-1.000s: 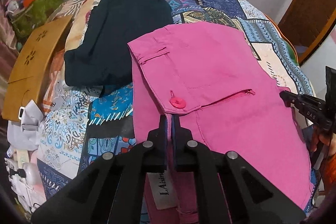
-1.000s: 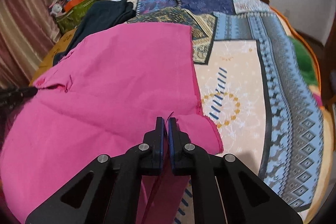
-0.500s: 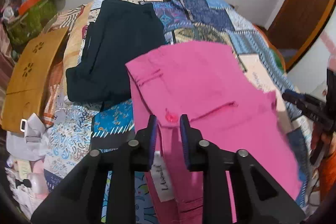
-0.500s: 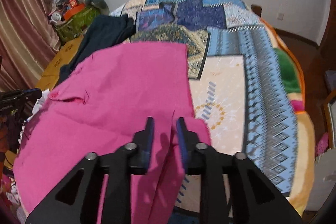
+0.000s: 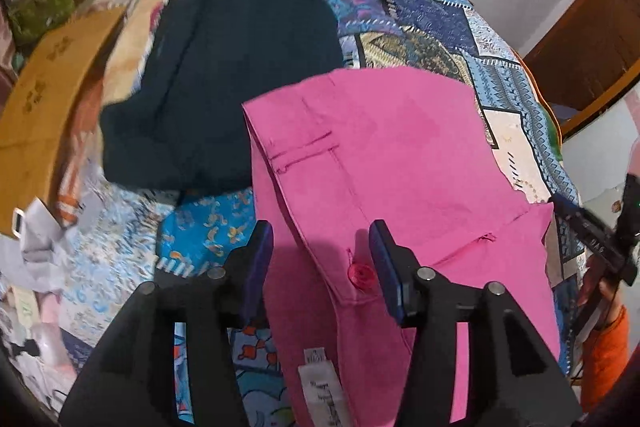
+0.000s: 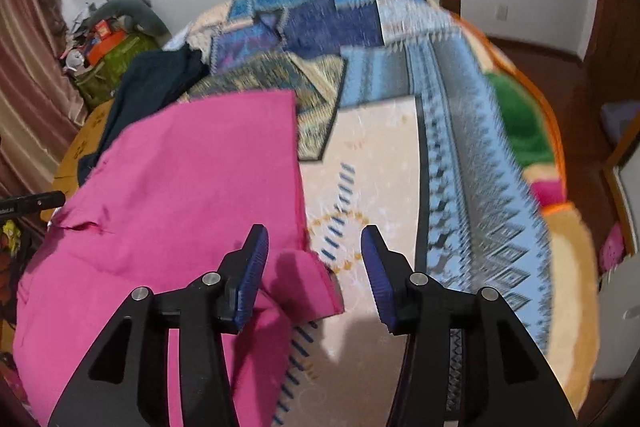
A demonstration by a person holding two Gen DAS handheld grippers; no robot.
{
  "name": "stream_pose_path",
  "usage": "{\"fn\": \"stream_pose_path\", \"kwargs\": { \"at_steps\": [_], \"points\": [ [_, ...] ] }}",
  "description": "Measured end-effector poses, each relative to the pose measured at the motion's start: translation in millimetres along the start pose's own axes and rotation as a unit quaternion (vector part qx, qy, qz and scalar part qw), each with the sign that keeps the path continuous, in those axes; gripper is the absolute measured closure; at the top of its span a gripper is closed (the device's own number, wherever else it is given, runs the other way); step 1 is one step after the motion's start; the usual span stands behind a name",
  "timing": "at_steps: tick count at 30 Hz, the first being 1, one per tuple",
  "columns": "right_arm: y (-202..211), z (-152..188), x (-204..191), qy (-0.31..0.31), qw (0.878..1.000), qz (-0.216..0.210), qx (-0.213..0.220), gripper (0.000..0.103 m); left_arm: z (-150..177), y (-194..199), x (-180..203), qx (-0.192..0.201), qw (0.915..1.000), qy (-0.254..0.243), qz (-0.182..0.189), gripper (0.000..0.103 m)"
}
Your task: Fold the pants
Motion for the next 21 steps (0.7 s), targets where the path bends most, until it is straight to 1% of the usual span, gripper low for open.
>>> {"fn": "stream_pose_path", "kwargs": {
  "at_steps": [1,3,4,5,8,9,10,11,12,13,14,18,21],
  "points": [
    [-6.3,3.0,2.0,-0.004,1.0,-0.001,-0.01,0.059,1.3,-3.5,0.2,-0.002,1.0,0.003,0.004,0.053],
    [-14.8,8.5,3.0,-0.004,1.0,-0.004,-0.023,0.059,2.7,-8.6,2.6,-0.004,0.9999,0.005,0.014,0.061],
    [-17.8,11.2,2.1,-0.002,1.0,-0.004,-0.027,0.059,3.1,-10.3,4.8,-0.004,0.9998,0.005,0.021,0.068],
    [-20.1,14.1,0.0,0.003,1.0,-0.004,-0.03,0.059,2.4,-11.3,7.9,-0.003,0.9996,0.003,0.028,0.073],
    [-26.7,21.9,-7.7,0.02,0.999,-0.008,-0.041,0.059,0.0,-10.1,14.2,0.003,0.9995,-0.013,0.029,0.081],
    [-29.4,24.8,-9.9,0.023,0.999,-0.01,-0.046,0.061,-0.8,-9.2,16.0,0.005,0.9994,-0.021,0.026,0.084],
    [-30.3,25.3,-10.1,0.024,0.999,-0.01,-0.047,0.069,-1.4,-8.4,18.0,0.006,0.9993,-0.03,0.023,0.087],
    [-31.3,26.3,-10.3,0.025,0.999,-0.005,-0.045,0.073,-1.9,-7.1,19.5,0.009,0.999,-0.041,0.016,0.093],
    [-32.6,26.4,-10.2,0.028,0.998,-0.006,-0.048,0.076,-2.6,-4.9,20.2,0.012,0.9986,-0.05,0.009,0.094],
    [-32.8,27.6,-11.1,0.032,0.998,-0.007,-0.052,0.086,-3.5,-2.1,20.9,0.018,0.9983,-0.056,0.006,0.095],
    [-32.8,28.1,-11.5,0.037,0.998,-0.005,-0.052,0.091,-4.9,1.4,21.3,0.024,0.9978,-0.062,-0.001,0.096],
    [-27.9,31.0,-17.0,0.077,0.996,0.013,-0.038,0.096,-10.6,14.5,18.6,0.05,0.9948,-0.075,-0.049,0.097],
    [-23.4,28.2,-20.4,0.091,0.995,0.017,-0.023,0.097,-13.0,18.9,16.8,0.059,0.9912,-0.084,-0.083,0.096]
  ]
}}
Point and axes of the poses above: each gripper's, at about its wrist camera, not at the fingertips, and y roughly against the way its jaws point, x to its right, z to its underside, the point moved 9 cm from there along -y, roughly the way its jaws point, and after that the axes turned 14 degrees about -y, right-handed, at the moved point
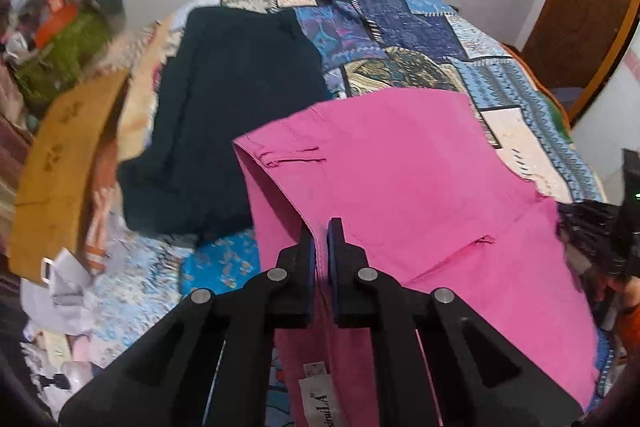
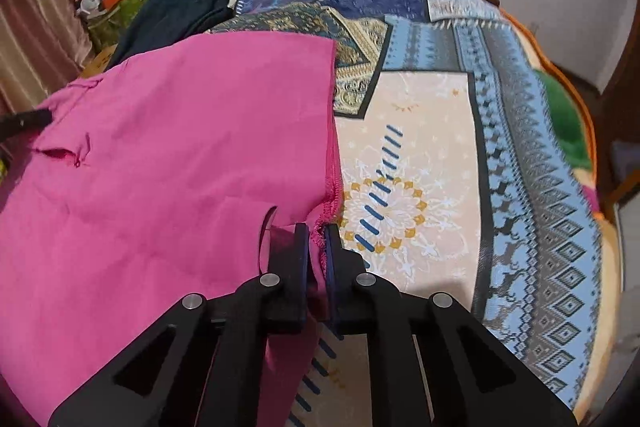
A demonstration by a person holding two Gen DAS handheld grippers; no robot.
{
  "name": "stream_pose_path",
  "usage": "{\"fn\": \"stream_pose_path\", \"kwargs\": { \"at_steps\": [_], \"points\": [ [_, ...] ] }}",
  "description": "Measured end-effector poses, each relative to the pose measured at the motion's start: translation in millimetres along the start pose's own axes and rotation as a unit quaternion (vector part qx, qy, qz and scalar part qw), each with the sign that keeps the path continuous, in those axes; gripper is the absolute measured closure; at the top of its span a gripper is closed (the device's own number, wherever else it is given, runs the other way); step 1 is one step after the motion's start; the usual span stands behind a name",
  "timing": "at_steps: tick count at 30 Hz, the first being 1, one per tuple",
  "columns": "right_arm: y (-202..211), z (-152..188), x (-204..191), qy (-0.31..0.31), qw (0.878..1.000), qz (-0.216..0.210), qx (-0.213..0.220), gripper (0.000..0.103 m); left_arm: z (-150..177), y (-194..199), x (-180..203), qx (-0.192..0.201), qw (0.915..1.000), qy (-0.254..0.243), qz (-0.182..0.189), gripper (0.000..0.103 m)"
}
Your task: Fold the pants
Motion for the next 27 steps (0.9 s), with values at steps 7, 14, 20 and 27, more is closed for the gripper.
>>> {"fn": "stream_pose_path", "kwargs": {
  "at_steps": [7,14,20,27],
  "points": [
    [-5.7,-1.2,12.5,-0.021,1.0,0.013,0.001,0.1,18.1,-23.9,-6.5,-0.036,0.9989,-0.001,-0.029,0.095],
    [-7.1,4.0,16.3,-0.039,0.999,0.012,-0.01,0.1,20.1,-25.0,-8.1,-0.043,0.999,-0.008,-0.01,0.092],
    [7.6,0.3,14.5,-0.041,0.999,0.015,-0.001,0.093,17.7,-1.3,-17.5,-0.026,0.9995,-0.001,-0.02,0.058],
    [60.2,-35.5,4.3,-0.03,0.996,0.009,0.081,0.046,-4.9,32.6,-38.0,0.02,0.9982,-0.011,-0.056,0.028]
  ]
}}
Point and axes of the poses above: each gripper's, at about its wrist camera, not at the fingertips, and y roughly against the way its jaws point, x to its right, z to its underside, the point moved 9 cm from there along -y, roughly the way its jaws point, and after that the axes turned 14 degrees about -y, right-handed, at the moved point
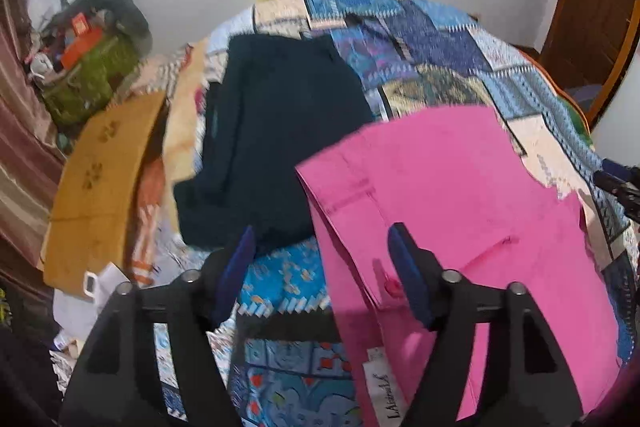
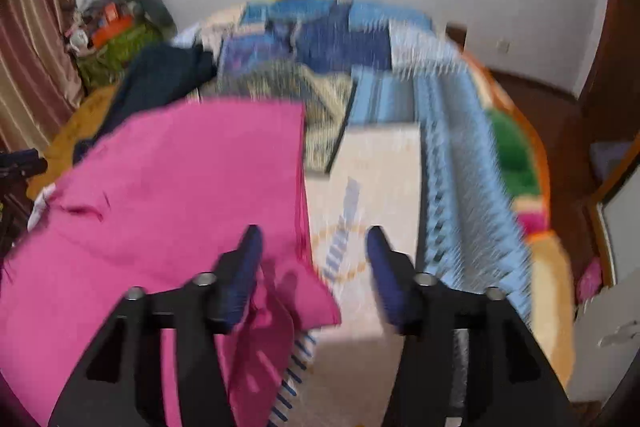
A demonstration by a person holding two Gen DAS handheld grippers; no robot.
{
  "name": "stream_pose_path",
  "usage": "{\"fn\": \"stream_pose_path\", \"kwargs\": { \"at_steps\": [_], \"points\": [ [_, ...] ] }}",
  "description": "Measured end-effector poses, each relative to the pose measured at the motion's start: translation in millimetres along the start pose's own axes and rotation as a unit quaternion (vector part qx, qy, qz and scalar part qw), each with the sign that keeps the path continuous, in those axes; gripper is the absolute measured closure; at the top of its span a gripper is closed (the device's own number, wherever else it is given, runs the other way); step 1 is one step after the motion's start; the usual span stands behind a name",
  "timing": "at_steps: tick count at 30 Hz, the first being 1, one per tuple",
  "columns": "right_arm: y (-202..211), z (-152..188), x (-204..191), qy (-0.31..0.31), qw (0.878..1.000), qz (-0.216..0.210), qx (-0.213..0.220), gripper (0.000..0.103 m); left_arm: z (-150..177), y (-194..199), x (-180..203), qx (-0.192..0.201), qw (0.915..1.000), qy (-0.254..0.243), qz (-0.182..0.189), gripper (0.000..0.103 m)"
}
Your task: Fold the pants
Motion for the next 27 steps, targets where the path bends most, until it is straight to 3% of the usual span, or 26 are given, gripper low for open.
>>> {"fn": "stream_pose_path", "kwargs": {
  "at_steps": [2,4,11,16,22,27],
  "points": [
    [9.7,-13.4,-6.7,0.0,1.0,-0.008,0.019,0.034,-10.2,3.2,-7.3,0.011,0.9999,-0.002,-0.011,0.025],
    [17.7,-29.9,-13.9,0.0,0.999,-0.018,0.04,0.03,-18.9,2.4,-12.6,0.017,0.9997,-0.004,-0.017,0.025],
    [-5.6,-66.3,-34.5,0.003,0.998,-0.038,0.05,0.029,-42.0,-28.7,-26.5,0.012,0.9999,0.006,-0.01,0.024],
    [-48.9,-77.8,-41.1,0.015,0.999,-0.037,0.021,0.029,-43.8,-68.3,-33.0,-0.013,0.9995,0.026,0.006,0.024],
    [-114.0,-76.8,-41.6,0.043,0.998,-0.012,-0.046,0.03,-34.1,-120.0,-39.4,-0.057,0.9967,0.054,0.024,0.025],
    [-155.7,-75.9,-42.1,0.049,0.996,-0.015,-0.076,0.033,-24.4,-143.0,-27.4,-0.082,0.9937,0.041,0.065,0.039]
  ]
}}
Point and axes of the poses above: each gripper's, at about its wrist camera, not at the fingertips, and y roughly against the way its jaws point, x to its right, z to its underside, the point moved 9 cm from there along -y, roughly the way its jaws point, and after that the axes turned 14 degrees about -y, right-handed, at the moved point
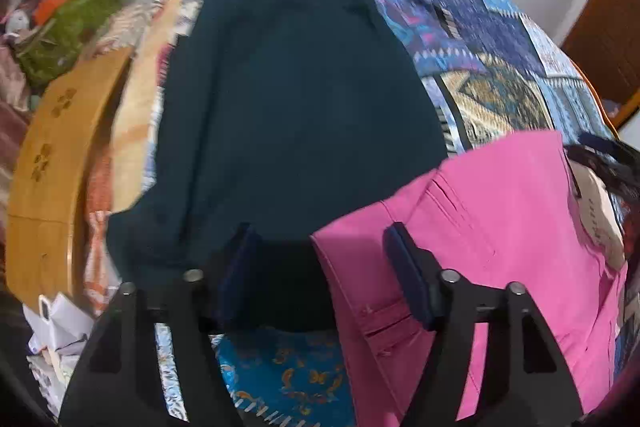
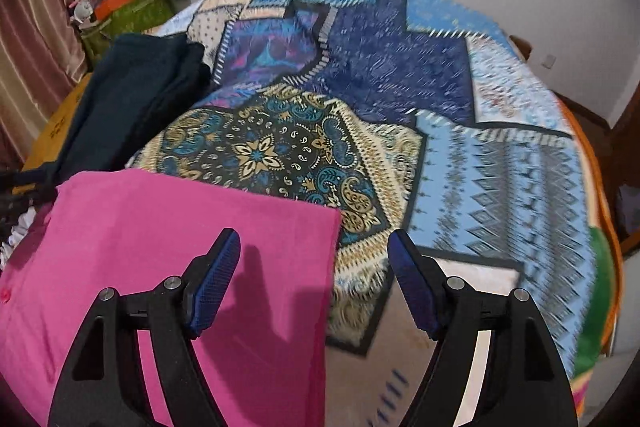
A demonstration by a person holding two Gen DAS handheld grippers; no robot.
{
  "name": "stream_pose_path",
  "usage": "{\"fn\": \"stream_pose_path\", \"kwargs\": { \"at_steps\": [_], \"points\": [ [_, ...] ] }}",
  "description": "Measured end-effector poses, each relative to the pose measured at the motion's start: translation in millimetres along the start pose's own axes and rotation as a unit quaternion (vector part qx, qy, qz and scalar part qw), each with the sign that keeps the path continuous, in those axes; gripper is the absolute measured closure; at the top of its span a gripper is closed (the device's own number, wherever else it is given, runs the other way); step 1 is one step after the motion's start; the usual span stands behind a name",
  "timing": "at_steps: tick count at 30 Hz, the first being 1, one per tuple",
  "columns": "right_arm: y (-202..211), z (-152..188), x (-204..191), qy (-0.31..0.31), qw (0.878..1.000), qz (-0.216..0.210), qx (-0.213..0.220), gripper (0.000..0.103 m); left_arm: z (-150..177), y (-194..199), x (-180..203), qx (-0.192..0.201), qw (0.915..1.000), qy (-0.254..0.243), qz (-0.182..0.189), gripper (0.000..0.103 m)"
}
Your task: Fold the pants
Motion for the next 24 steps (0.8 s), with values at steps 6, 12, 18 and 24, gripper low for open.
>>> {"fn": "stream_pose_path", "kwargs": {
  "at_steps": [6,12,18,24],
  "points": [
    [-25.2,-3.1,-0.2,-0.037,0.999,-0.034,-0.013,0.054,1.3,-1.9,9.2,0.006,0.999,0.003,0.044,0.065],
    [-21.2,4.8,-14.1,-0.029,0.998,-0.059,-0.021,0.096,3.2,-0.1,4.2,0.008,0.9997,0.017,0.012,0.09],
    [-0.8,5.7,-23.5,-0.001,0.999,-0.045,0.006,0.098,0.6,16.1,1.6,0.021,0.9997,0.008,-0.004,0.096],
    [41.4,-28.1,-25.9,-0.01,0.997,-0.048,0.06,0.098,-23.0,58.3,-3.8,0.06,0.998,0.004,-0.017,0.096]
  ]
}}
Point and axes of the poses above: each gripper's, at about its wrist camera, not at the fingertips, and y roughly against the way its jaws point, x to its right, z to its underside, the point moved 9 cm from there along -y, roughly the way its jaws point, and after that the axes turned 14 degrees about -y, right-handed, at the moved point
